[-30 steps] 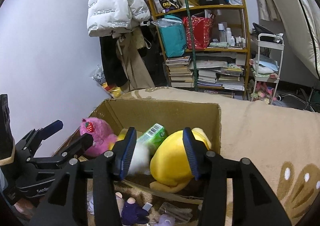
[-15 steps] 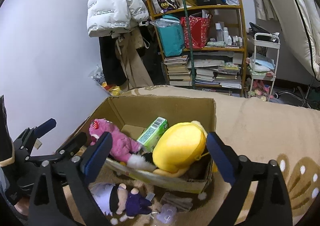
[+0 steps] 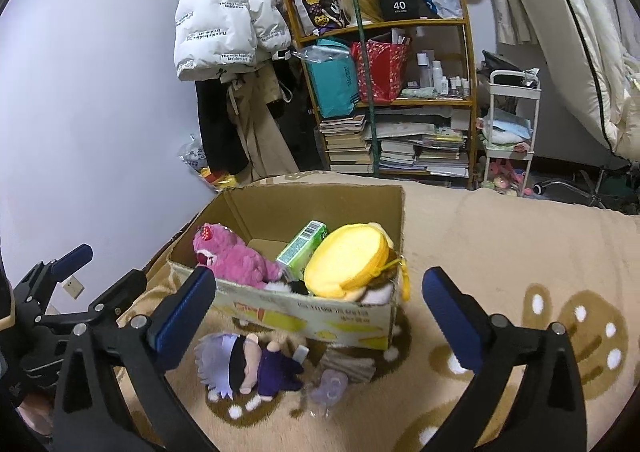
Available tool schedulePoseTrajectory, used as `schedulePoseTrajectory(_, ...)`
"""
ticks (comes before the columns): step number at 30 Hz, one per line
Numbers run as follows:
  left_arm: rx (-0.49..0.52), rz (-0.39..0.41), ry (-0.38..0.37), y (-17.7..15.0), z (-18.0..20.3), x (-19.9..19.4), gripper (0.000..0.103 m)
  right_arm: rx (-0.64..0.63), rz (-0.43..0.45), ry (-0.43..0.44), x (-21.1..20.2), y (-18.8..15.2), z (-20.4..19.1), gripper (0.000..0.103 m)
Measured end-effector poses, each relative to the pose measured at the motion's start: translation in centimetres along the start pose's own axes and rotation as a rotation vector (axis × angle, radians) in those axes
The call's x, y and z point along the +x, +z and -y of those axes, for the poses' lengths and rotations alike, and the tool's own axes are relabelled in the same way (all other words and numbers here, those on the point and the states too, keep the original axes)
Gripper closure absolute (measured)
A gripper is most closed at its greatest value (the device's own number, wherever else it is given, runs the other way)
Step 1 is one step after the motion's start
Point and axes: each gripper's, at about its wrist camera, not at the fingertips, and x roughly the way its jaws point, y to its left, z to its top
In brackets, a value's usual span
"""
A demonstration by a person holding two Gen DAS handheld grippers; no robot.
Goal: Organize soft objects
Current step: 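Move both tools back toward the doll plush and bagged lavender plush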
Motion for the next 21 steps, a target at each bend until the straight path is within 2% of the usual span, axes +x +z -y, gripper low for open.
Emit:
schedulePoseTrajectory(3,-0.001,-0.018,-0.020,-0.7,-0.1,-0.6,0.004,-0.009,0.000,-0.007,-0.9,-0.3,-0.3,0.000)
schedulePoseTrajectory(11,0.011,-0.038,0.005,-2.0,-0.1,-2.3,0.004,-0.018,-0.010,-0.015,-2.6,-2.0,-0.6,0.000)
schedulePoseTrajectory(15,0.030,-0.021,0.029,-2.4,0.2,-3.1,0.004,-0.026,-0.018,-0.024,-3.1,-2.7,-0.8,0.000)
schedulePoseTrajectory(21,0.011,-0.036,0.014,-2.5,-0.1,-3.2,0.004,-0.038,-0.023,-0.046,-3.5,-3.3,-1.2,0.000)
